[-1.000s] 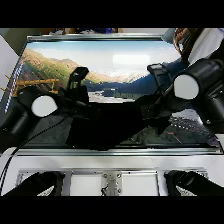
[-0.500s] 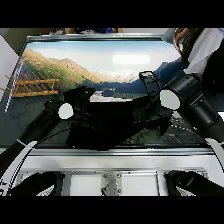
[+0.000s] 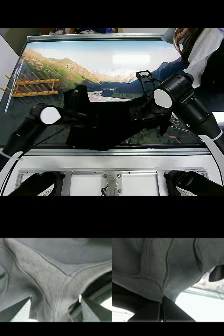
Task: Fold the clothes and pants, and hang the long-sleeved shirts on hangers.
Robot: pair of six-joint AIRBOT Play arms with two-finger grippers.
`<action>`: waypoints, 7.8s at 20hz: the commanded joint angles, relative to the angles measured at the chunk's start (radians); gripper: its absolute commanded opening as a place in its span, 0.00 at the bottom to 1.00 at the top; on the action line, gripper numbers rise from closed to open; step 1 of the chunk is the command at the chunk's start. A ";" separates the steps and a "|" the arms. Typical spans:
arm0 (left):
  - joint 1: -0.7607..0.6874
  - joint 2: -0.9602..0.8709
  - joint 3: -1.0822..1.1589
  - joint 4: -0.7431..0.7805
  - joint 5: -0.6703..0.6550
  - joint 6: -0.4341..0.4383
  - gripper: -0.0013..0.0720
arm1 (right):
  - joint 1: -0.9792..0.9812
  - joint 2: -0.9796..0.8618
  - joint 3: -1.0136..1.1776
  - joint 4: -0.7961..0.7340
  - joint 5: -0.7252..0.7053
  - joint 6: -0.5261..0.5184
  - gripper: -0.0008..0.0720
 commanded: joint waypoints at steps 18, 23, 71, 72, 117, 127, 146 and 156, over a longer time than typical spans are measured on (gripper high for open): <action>0.864 -0.223 0.364 0.591 -0.017 0.256 0.89 | 0.001 -0.002 0.000 0.000 -0.003 -0.001 0.04; 0.927 -0.420 0.446 0.613 0.171 0.256 0.89 | 0.001 -0.002 0.000 0.000 -0.003 -0.001 0.04; 1.020 -1.162 0.948 0.861 0.303 0.472 0.18 | 0.001 -0.003 0.000 0.000 -0.003 -0.001 0.04; 1.020 -1.162 0.948 0.856 0.303 0.472 0.16 | 0.001 -0.003 0.000 0.000 -0.003 -0.001 0.04; 0.429 -0.396 0.947 0.126 -0.435 0.857 0.04 | 0.001 -0.014 0.000 0.000 -0.003 -0.001 0.04; 0.557 -0.389 0.875 0.092 -0.636 1.066 0.04 | 0.001 -0.014 0.000 0.000 -0.003 0.000 0.04; 0.789 -0.172 0.205 -0.130 -0.607 1.725 0.04 | -0.085 0.014 0.022 0.046 -0.001 0.000 0.04; 0.681 -0.066 0.040 -0.132 -0.594 1.766 0.04 | -0.161 0.032 0.023 0.046 0.021 0.000 0.04</action>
